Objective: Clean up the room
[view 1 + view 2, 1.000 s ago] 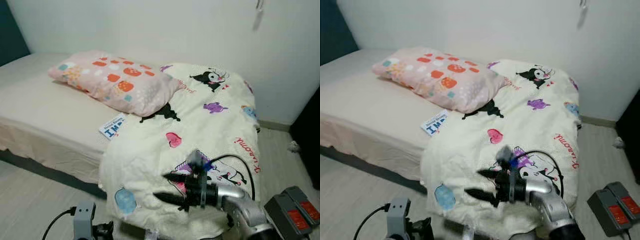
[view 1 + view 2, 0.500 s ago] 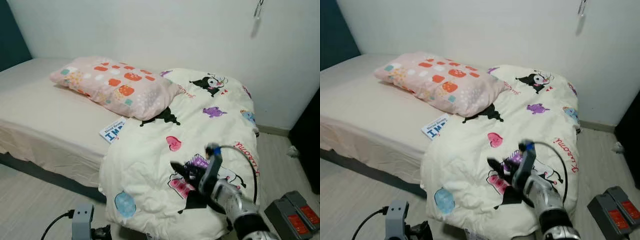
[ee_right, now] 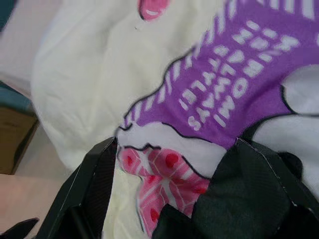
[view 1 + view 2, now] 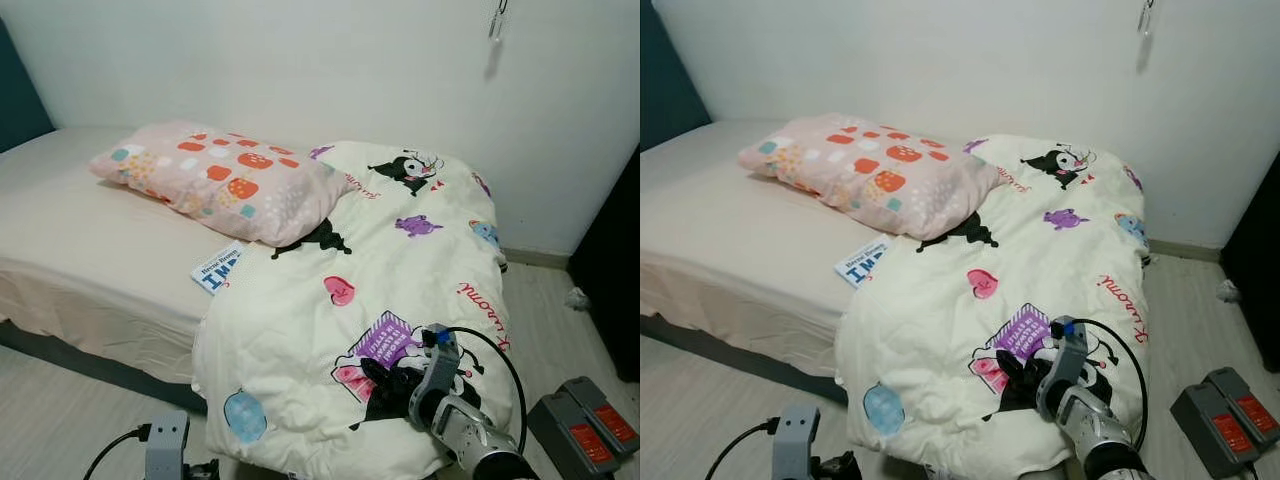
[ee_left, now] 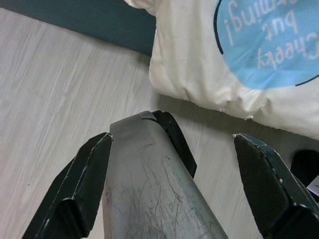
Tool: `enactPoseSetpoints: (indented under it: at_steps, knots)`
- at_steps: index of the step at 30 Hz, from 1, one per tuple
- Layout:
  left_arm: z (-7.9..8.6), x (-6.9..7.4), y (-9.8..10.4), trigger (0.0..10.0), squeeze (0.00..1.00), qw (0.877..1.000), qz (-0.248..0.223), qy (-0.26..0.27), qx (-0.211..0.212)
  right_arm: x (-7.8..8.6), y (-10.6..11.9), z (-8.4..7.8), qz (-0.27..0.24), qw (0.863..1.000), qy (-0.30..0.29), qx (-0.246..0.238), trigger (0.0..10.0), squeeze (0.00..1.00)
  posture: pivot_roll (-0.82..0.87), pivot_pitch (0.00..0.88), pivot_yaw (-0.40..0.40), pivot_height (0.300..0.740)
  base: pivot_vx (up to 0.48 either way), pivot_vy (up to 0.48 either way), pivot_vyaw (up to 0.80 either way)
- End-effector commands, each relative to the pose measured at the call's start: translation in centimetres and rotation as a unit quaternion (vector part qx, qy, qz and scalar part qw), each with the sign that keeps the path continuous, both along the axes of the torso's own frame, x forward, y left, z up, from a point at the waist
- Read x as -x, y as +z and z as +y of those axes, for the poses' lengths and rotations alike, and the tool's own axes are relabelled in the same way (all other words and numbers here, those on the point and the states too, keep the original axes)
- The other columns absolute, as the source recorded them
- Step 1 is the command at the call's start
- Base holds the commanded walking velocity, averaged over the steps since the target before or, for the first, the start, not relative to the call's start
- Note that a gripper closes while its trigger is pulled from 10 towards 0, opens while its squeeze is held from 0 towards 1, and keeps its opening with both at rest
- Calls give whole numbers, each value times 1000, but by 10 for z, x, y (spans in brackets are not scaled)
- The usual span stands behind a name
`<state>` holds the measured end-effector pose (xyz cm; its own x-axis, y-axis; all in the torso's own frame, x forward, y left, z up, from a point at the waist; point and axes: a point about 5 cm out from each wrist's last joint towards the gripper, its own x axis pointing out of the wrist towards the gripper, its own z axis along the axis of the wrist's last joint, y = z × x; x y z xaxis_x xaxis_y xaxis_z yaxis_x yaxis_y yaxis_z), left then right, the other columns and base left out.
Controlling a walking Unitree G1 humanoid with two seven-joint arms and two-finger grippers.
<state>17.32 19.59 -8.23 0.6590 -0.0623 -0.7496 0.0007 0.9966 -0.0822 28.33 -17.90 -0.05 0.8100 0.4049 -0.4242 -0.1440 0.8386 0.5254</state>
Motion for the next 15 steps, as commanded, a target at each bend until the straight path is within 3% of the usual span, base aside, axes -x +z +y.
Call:
enactPoseSetpoints:
  at_steps: [1,15]
  knots:
    - [-6,33,-17,10000,0,997,79,-8,4,-4,3,5,-13,1000,5,-12,10000,0,-97,0,-10,548,0,0,0]
    - [-6,38,-19,10000,0,995,95,-9,-7,0,-5,12,1,999,29,20,10000,0,-91,0,-9,587,0,0,0]
